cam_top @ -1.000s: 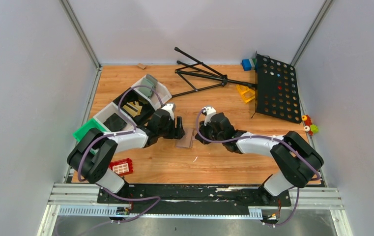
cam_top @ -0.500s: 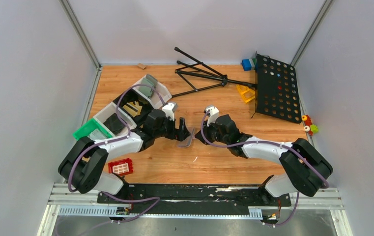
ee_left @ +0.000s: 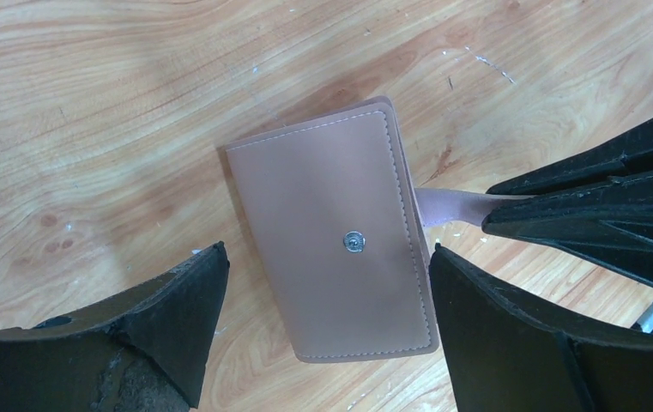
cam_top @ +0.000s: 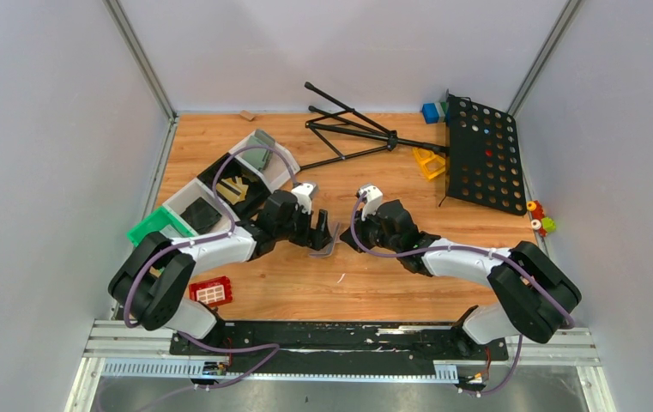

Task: Take the credit cards out of the card holder
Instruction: Open the card holder at the center of the board.

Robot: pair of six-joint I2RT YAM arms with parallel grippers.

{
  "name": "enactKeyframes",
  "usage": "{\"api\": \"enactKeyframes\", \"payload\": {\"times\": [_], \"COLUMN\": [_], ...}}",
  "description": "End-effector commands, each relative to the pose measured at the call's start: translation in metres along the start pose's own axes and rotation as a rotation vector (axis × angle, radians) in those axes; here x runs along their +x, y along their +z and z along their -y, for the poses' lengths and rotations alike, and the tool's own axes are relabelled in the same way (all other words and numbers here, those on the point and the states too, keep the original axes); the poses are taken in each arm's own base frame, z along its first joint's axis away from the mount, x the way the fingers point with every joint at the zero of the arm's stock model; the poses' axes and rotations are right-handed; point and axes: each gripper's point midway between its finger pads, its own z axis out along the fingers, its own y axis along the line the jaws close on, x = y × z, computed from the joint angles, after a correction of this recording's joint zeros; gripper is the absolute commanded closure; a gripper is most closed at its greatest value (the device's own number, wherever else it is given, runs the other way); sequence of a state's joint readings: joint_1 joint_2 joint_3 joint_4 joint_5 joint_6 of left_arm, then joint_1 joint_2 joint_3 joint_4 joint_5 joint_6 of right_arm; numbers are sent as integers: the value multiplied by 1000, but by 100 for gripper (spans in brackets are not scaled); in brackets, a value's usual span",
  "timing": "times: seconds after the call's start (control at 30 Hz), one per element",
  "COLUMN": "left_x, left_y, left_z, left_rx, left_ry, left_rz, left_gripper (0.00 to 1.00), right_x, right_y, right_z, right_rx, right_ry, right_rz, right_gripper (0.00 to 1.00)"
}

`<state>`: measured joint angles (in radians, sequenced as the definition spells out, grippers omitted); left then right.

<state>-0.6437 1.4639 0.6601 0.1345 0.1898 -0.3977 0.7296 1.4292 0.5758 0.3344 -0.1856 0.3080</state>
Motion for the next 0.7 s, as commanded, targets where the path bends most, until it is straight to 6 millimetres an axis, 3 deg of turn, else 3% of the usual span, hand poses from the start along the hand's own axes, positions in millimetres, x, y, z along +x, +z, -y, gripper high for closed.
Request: {"api": "enactKeyframes", "payload": {"times": [0.0,0.1,0.2,0.33,0.5,0.67], "left_x": [-11,-9,-9,-18,-31,-36], "left_y": [-1,-2,-3,-10,-28,-33], "left_z": [6,6,-3,-12,-14,-27], "left_rx": [-19,-37,-95,-149,-97,-76], "left_ry": [87,112,103,59,-24,-100], "left_rz": [13,0,-7,45,162,193], "left_gripper": [8,9,27,41,42,42], "right_x": [-17,-16,-16,-15,-12,-11], "right_y": [1,3,3,4,6,7], "right_z": [-6,-6,-6,-4,-2,-2], "right_rx": [-18,-22,-21,-9,0,-2], "right_ry": [-26,-24,-24,-23,-22,-21], "right_rz": [48,41,41,34,17,13], "right_gripper": [100,100,100,100,100,100]}}
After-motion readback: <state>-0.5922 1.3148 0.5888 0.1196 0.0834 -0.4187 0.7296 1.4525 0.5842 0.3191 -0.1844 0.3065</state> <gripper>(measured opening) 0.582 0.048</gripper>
